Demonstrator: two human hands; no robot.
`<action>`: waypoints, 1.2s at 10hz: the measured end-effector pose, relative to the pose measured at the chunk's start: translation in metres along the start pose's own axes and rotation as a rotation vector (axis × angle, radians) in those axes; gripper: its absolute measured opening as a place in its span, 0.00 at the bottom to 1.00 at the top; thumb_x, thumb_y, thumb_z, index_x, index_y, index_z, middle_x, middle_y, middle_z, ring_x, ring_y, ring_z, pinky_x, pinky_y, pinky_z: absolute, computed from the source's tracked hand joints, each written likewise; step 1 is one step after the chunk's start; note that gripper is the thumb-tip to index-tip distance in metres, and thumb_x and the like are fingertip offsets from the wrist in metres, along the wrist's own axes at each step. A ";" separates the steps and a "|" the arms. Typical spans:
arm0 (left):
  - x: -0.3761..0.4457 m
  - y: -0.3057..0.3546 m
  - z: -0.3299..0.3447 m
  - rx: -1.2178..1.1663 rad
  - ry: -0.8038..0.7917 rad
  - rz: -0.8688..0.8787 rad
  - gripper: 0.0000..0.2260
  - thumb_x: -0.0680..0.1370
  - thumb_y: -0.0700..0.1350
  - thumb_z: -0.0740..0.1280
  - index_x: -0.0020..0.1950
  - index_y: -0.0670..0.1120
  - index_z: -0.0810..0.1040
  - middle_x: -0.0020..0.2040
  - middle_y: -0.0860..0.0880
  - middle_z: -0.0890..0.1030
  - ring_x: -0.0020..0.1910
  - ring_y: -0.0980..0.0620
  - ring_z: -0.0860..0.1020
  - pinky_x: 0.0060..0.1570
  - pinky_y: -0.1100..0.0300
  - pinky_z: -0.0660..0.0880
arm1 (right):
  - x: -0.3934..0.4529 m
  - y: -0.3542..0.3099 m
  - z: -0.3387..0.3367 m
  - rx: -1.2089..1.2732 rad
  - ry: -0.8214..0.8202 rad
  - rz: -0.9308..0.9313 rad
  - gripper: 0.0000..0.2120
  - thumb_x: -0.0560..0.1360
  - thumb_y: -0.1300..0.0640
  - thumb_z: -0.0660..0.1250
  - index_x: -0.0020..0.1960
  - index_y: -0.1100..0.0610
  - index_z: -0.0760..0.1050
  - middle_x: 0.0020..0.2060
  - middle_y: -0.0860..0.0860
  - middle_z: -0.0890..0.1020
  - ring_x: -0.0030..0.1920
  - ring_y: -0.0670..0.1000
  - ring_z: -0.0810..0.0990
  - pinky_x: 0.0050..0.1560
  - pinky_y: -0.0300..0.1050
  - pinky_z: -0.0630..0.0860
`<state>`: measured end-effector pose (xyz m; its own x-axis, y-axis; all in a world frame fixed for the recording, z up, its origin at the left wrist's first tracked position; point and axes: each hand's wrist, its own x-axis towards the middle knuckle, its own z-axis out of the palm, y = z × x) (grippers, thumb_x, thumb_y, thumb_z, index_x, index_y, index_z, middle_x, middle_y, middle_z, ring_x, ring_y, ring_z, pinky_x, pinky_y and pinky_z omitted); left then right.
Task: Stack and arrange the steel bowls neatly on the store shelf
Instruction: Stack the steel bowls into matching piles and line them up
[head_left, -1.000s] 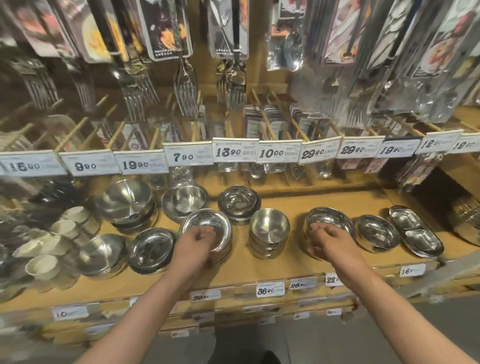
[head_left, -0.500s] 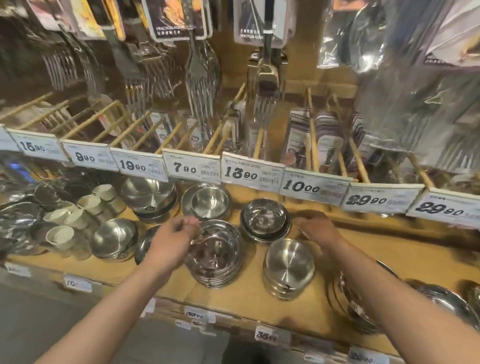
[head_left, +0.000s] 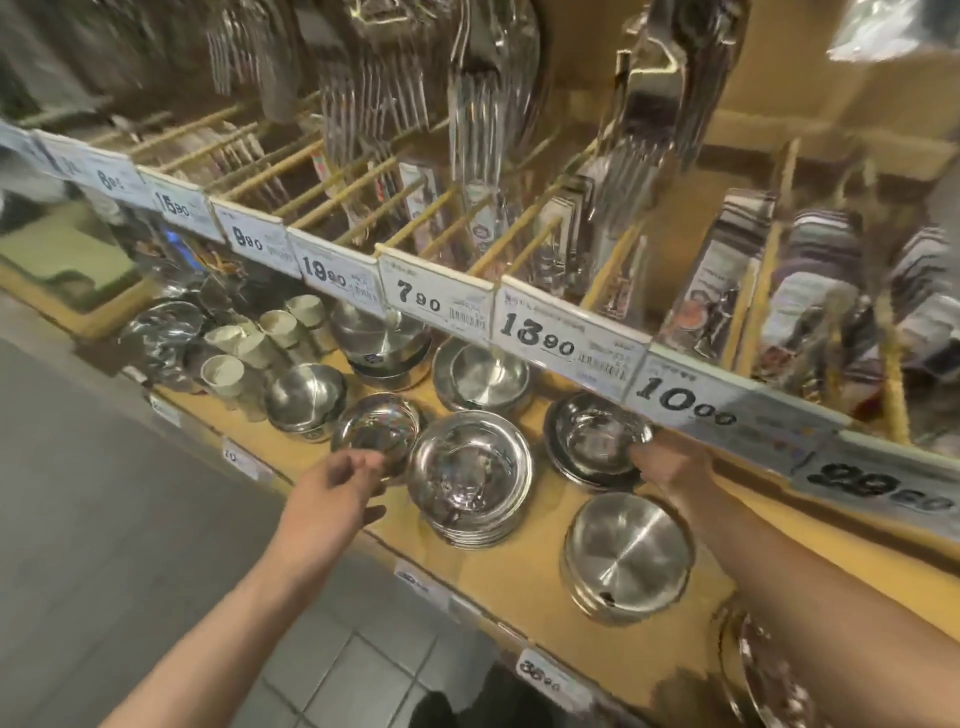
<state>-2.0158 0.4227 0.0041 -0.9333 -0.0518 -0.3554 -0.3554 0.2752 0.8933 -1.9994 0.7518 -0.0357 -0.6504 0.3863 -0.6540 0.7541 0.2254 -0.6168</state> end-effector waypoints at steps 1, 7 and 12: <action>-0.001 0.001 0.002 0.001 0.018 -0.010 0.06 0.83 0.42 0.65 0.52 0.47 0.82 0.49 0.49 0.84 0.48 0.54 0.83 0.41 0.62 0.78 | -0.008 0.001 -0.005 0.095 -0.031 -0.010 0.20 0.86 0.61 0.52 0.74 0.70 0.64 0.48 0.60 0.78 0.43 0.52 0.74 0.32 0.32 0.71; 0.012 0.044 0.052 0.026 -0.303 0.108 0.07 0.83 0.43 0.65 0.49 0.47 0.82 0.39 0.51 0.82 0.37 0.54 0.79 0.37 0.59 0.80 | -0.078 0.043 -0.052 0.473 0.341 -0.032 0.05 0.77 0.62 0.71 0.47 0.59 0.75 0.40 0.58 0.80 0.28 0.48 0.79 0.22 0.38 0.75; 0.051 0.086 0.122 0.674 -0.634 0.477 0.12 0.83 0.42 0.63 0.65 0.42 0.79 0.56 0.44 0.83 0.46 0.44 0.81 0.45 0.57 0.78 | -0.177 0.083 -0.067 0.679 0.668 0.054 0.19 0.79 0.64 0.67 0.69 0.60 0.73 0.33 0.58 0.86 0.28 0.51 0.85 0.25 0.39 0.79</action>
<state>-2.0877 0.5605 0.0294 -0.7016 0.6639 -0.2589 0.3280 0.6235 0.7097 -1.8157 0.7616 0.0584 -0.2713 0.8592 -0.4337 0.4313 -0.2943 -0.8529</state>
